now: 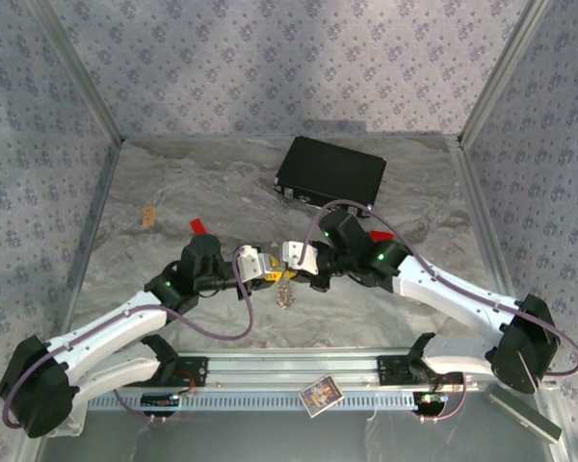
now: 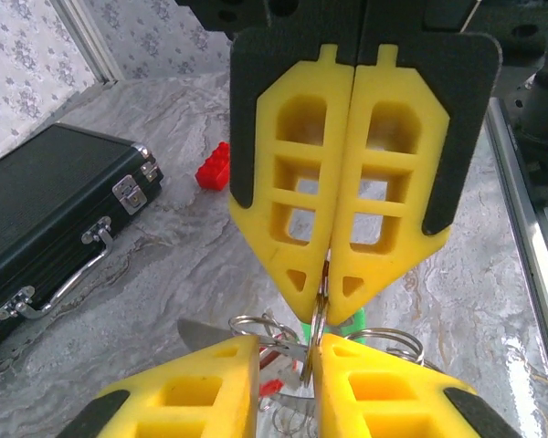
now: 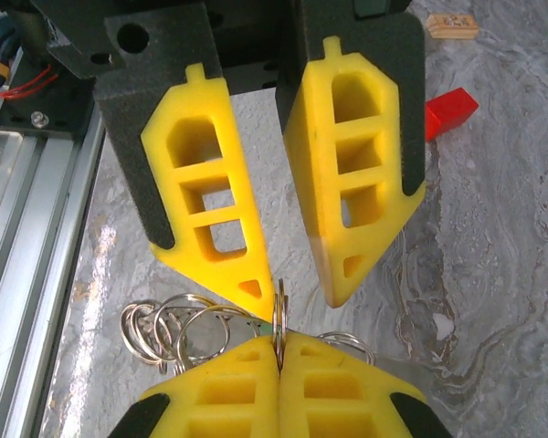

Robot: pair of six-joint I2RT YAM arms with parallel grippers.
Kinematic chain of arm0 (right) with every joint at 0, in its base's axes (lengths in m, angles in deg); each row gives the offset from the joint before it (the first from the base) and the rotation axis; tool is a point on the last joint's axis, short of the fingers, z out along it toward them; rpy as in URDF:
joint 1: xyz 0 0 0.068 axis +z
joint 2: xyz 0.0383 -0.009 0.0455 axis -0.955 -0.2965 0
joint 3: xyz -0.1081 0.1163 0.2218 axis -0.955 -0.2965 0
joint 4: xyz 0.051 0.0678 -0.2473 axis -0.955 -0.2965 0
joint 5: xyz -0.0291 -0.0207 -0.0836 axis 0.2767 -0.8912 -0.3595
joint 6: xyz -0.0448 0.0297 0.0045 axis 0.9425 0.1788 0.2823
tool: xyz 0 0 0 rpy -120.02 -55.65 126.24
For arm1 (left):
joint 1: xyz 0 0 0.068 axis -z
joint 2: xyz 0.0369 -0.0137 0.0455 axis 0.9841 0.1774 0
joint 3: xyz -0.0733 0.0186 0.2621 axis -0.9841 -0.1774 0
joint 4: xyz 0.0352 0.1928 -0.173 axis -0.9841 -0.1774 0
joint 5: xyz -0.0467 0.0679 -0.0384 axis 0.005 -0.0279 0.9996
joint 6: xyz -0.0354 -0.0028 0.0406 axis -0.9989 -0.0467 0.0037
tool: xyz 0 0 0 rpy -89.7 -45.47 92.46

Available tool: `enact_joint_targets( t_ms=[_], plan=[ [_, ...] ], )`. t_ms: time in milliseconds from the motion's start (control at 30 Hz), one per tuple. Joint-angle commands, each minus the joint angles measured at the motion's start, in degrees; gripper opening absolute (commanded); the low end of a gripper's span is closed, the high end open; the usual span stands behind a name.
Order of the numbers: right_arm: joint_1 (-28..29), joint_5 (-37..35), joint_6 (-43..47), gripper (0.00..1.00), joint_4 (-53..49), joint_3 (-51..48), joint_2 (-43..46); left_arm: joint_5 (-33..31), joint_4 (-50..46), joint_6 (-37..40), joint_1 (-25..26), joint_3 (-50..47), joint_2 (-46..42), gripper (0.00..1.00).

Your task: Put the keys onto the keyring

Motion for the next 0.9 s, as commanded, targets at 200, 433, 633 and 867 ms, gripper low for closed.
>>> enact_joint_targets(
  t_ms=[200,433,633,867],
  plan=[
    [1.96,-2.57,2.33,0.0,-4.85,5.11,-2.06,2.07,-1.38,2.02,0.21,2.89,0.98,0.17],
    [2.36,-2.86,1.89,0.0,-5.37,6.25,-2.91,2.92,-1.37,2.45,0.26,3.16,1.14,0.03],
    [-0.8,1.57,-0.38,0.17,-0.91,2.04,-0.24,2.75,1.56,2.31,0.22,1.12,-0.06,0.0],
    [-4.64,9.43,-5.5,0.31,10.26,-6.47,4.27,3.33,11.13,-2.18,0.24,-3.63,-1.39,0.0]
  ],
)
